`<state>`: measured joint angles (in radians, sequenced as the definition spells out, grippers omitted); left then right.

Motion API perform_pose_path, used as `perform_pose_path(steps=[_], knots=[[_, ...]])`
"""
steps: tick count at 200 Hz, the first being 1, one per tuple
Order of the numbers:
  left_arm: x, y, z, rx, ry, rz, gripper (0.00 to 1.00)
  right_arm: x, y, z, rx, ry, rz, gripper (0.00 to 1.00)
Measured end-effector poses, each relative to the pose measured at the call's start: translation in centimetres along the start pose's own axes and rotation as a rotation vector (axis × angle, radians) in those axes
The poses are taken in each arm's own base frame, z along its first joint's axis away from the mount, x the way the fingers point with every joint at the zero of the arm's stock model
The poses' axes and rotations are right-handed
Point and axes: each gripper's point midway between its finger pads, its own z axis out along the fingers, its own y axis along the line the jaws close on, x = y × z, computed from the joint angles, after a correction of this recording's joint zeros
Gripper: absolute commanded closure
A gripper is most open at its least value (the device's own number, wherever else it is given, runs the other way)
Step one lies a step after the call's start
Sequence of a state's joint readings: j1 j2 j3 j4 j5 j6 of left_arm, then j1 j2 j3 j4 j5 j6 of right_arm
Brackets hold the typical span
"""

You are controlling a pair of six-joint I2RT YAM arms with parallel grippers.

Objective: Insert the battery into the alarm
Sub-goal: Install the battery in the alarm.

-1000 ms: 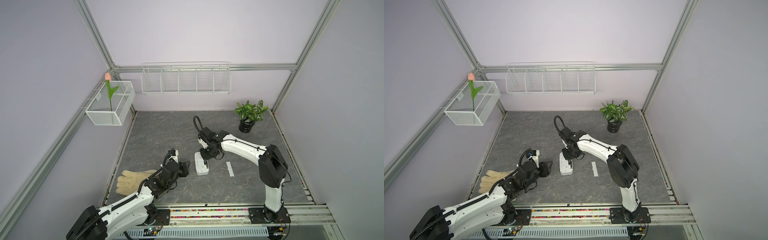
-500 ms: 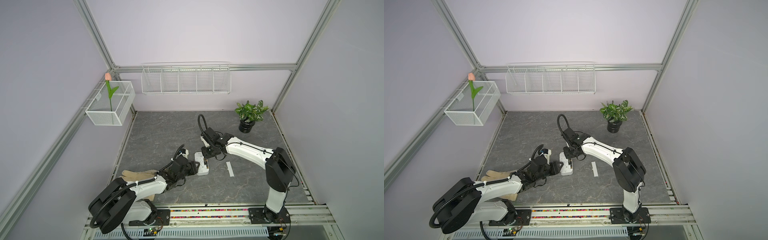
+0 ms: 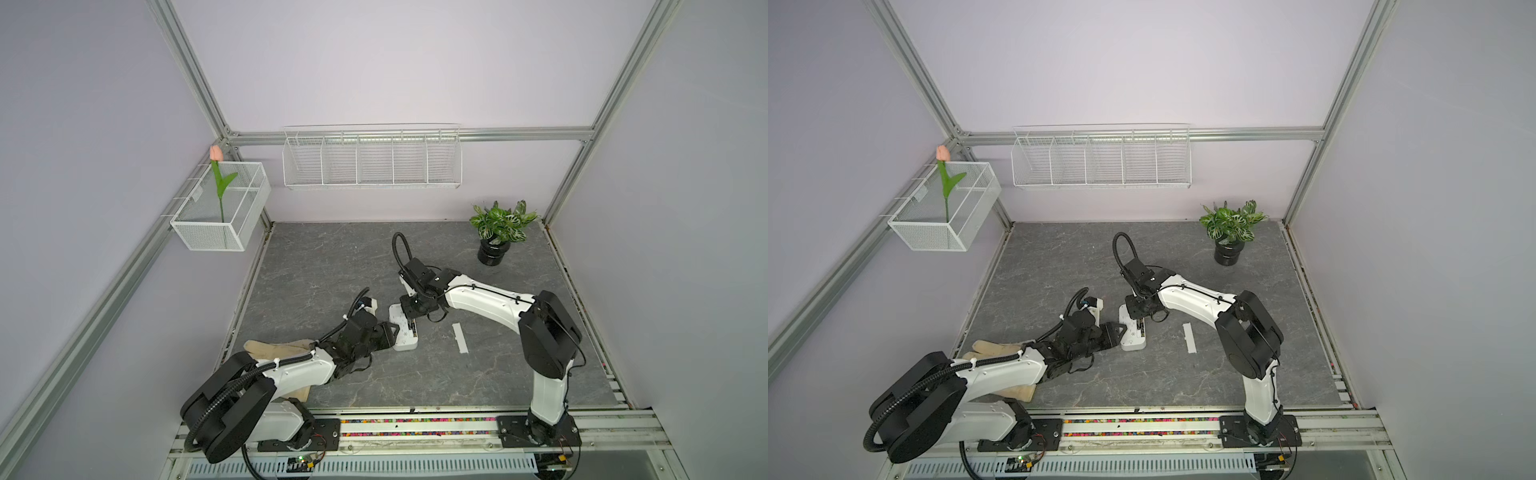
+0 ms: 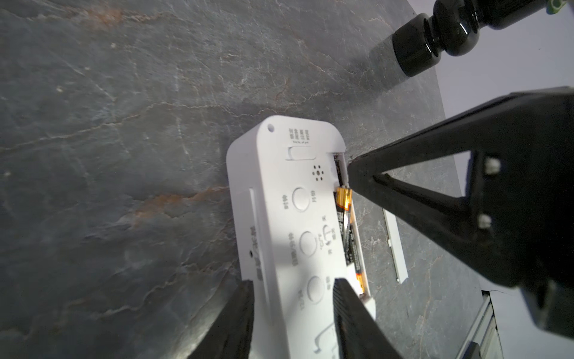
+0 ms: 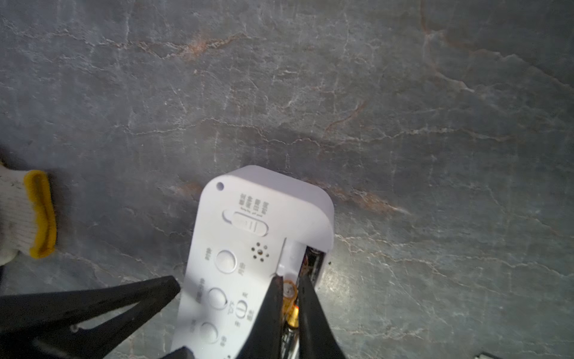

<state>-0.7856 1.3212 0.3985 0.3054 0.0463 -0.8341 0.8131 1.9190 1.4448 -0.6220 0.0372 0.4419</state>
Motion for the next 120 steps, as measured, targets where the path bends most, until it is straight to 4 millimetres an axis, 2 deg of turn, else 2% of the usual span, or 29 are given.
perform_pose_path(steps=[120], knots=[[0.51,0.49,0.64,-0.039,0.040,-0.002,0.60,0.59,0.36,0.21,0.004,0.010,-0.014,0.86]])
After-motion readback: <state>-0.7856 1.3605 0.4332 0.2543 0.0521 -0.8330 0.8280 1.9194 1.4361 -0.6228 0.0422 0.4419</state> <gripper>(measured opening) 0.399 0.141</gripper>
